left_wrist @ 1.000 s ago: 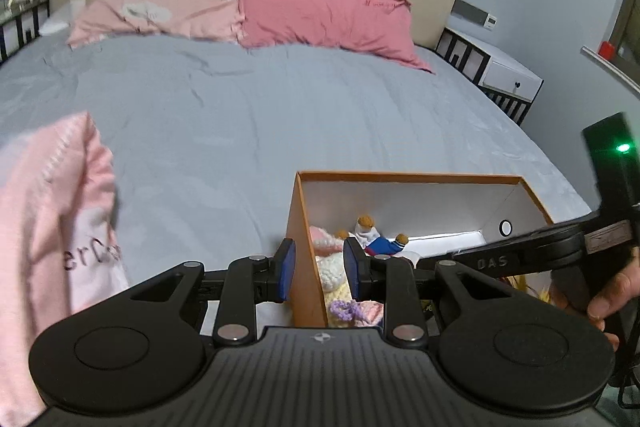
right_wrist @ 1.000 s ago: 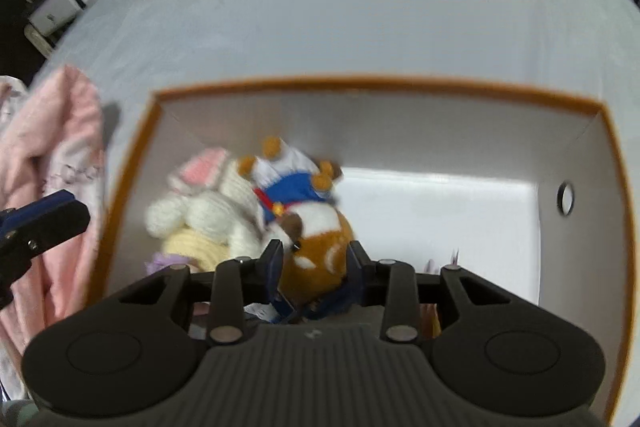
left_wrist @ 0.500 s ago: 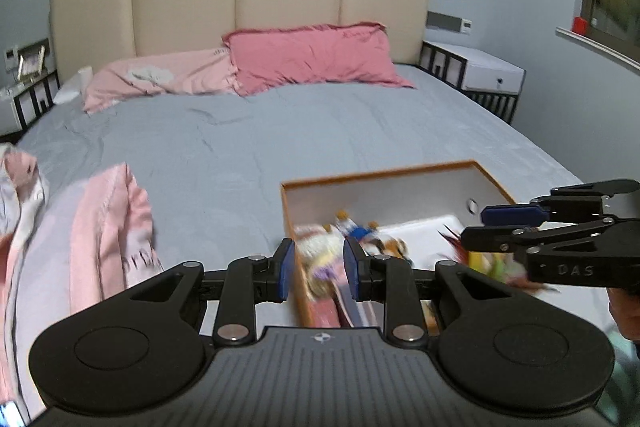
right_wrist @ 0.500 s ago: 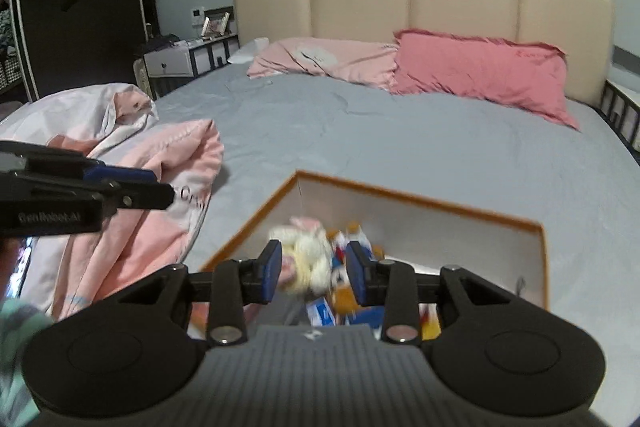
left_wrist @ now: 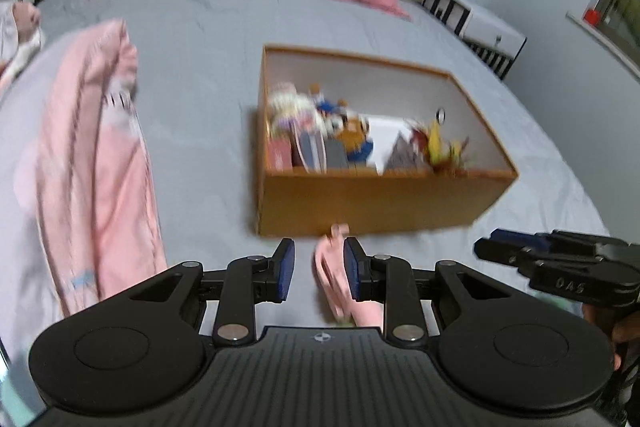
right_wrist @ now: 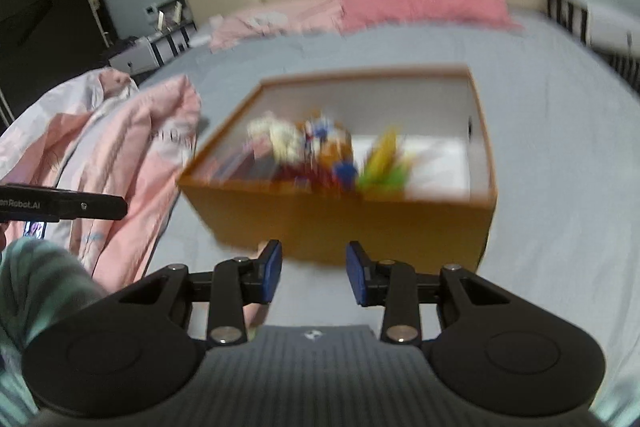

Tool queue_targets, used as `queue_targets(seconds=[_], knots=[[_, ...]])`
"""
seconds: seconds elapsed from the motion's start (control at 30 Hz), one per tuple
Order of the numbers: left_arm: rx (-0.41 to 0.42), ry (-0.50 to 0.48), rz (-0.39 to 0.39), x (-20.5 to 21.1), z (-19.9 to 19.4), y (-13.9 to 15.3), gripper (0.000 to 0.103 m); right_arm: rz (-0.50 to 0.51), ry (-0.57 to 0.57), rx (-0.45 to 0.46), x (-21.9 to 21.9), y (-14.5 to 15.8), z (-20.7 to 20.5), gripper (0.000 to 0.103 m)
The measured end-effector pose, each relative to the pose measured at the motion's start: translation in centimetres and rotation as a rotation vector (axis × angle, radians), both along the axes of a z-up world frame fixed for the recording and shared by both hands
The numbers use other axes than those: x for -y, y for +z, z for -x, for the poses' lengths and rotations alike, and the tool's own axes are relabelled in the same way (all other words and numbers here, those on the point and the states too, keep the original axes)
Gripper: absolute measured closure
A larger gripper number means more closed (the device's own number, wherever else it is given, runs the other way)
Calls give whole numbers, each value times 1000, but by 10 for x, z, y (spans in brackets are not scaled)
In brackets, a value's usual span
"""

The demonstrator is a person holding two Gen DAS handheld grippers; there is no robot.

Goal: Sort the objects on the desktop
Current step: 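Grasp the pink handheld fan with the left gripper while the right gripper grasps the pink pompom keychain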

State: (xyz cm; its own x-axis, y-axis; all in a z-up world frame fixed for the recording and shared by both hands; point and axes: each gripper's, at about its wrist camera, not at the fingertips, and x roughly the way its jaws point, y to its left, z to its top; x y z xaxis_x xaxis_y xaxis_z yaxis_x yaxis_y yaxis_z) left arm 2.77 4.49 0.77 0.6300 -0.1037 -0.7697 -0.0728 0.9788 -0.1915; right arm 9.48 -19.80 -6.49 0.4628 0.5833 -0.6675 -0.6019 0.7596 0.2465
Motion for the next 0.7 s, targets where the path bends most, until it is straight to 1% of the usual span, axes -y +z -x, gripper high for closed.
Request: queue_targets(seconds=[0.07,0.17,0.27,0.33,0.43,0.53,0.7], knots=[[-27,-14,1,11,2,-8,73,3,-8,-49,1,-15,6,65],[-72,-65,43,30,3,-22,73,26,-8,-126,-1,-33,14,65],[-128,-96,68,48,1,-39,73,50,-4,-154,0,-47,21,65],[-175,-85,65,55,-5,-50,73,67,-11,-176,1,-55,21,65],[-218,-46,34,61,-12,-63,73,68,-20,-209,4,-64,21,65],[-254,-29,32,62,-19,-74,73,74,-15,-202,5,-69,23,65],[-284,-12,19,61,-28,-86,73,79,1,-205,0,-75,21,65]])
